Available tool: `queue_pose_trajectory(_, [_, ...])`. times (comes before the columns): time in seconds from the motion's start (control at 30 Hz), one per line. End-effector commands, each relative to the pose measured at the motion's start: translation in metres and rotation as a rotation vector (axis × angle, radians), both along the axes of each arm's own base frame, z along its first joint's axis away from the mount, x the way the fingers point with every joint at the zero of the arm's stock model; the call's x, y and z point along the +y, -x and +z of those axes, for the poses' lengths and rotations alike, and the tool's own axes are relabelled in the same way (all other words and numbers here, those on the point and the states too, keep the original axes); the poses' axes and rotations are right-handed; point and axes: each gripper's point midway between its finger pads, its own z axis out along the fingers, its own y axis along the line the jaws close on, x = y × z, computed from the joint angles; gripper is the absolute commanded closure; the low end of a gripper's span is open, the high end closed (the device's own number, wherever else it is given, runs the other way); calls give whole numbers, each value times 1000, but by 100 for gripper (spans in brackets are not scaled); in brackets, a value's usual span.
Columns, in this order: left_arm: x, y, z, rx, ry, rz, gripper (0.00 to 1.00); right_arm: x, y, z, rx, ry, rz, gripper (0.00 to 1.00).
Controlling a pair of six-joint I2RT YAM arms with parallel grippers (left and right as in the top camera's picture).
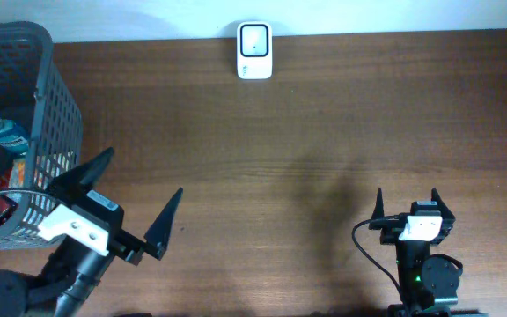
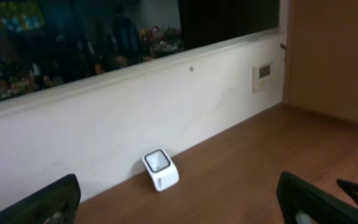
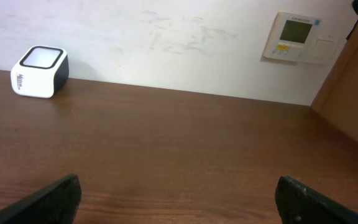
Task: Scan the item barcode
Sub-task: 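Move the left gripper over the grey basket, then reach into the basket and grasp the black-and-red snack bag with left gripper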
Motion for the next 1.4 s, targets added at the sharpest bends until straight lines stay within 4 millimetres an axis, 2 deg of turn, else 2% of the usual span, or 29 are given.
queue_pose_trajectory(0.0, [18, -19, 12, 88, 32, 117, 1, 0, 0, -4, 6, 7, -3, 2])
queue_pose_trajectory(0.1, [34, -40, 2, 273, 18, 215, 1, 0, 0, -4, 6, 7, -3, 2])
queue_pose_trajectory(0.17, [23, -51, -7, 400, 24, 140, 1, 0, 0, -4, 6, 7, -3, 2])
queue_pose_trajectory(0.3, [24, -72, -24, 474, 18, 141, 1, 0, 0, -4, 6, 7, -3, 2])
queue_pose_trajectory(0.4, [33, -95, -33, 523, 23, 192, 1, 0, 0, -4, 6, 7, -3, 2])
queue_pose_trajectory(0.5, [72, -118, -34, 599, 16, 427, 1, 0, 0, -4, 6, 7, -3, 2])
queue_pose_trajectory(0.6, [115, -138, -21, 639, 5, 638, 1, 0, 0, -4, 6, 7, -3, 2])
queue_pose_trajectory(0.67, [135, -147, -13, 656, 19, 713, 1, 0, 0, -4, 6, 7, -3, 1])
queue_pose_trajectory(0.8, [185, -162, -6, 674, 163, 869, 1, 0, 0, -4, 6, 7, -3, 2])
queue_pose_trajectory(0.83, [195, -162, -7, 676, 186, 897, 1, 0, 0, -4, 6, 7, -3, 2])
queue_pose_trajectory(0.9, [227, -158, -15, 697, 245, 987, 1, 0, 0, -4, 6, 7, -3, 2])
queue_pose_trajectory(1.03, [284, -140, -29, 728, 301, 1136, 1, 0, 0, -4, 6, 7, -3, 2])
queue_pose_trajectory(1.1, [302, -132, -36, 750, 319, 1183, 1, 0, 0, -4, 6, 7, -3, 2])
queue_pose_trajectory(1.2, [327, -114, -63, 849, 341, 1266, 1, 0, 0, -4, 6, 7, -3, 2])
queue_pose_trajectory(1.37, [348, -106, -101, 972, 362, 1315, 1, 0, 0, -4, 6, 7, -3, 2])
